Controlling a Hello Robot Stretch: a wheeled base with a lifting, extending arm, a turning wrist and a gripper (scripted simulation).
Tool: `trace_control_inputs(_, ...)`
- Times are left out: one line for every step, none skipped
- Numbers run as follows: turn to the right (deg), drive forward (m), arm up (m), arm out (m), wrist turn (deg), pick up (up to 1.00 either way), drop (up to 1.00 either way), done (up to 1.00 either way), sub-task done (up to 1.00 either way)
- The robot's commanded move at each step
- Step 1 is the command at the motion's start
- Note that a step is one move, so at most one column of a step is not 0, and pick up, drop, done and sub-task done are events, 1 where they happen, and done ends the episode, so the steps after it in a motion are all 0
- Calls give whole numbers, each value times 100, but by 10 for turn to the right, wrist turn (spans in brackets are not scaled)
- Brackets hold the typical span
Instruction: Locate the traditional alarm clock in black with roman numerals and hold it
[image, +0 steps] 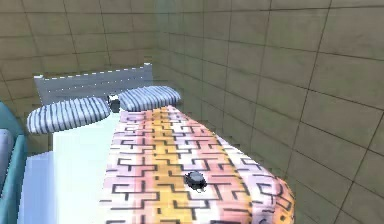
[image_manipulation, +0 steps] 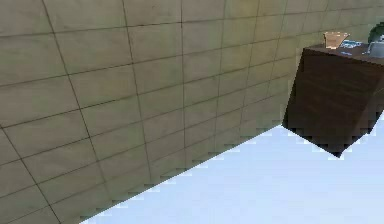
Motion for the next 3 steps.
trace_control_inputs(210, 0, 0, 0, 0, 0, 0, 0, 0)
trace_control_inputs(0, 40, 0, 0, 0, 0, 0, 0, 0)
trace_control_inputs(-450, 0, 0, 0, 0, 0, 0, 0, 0)
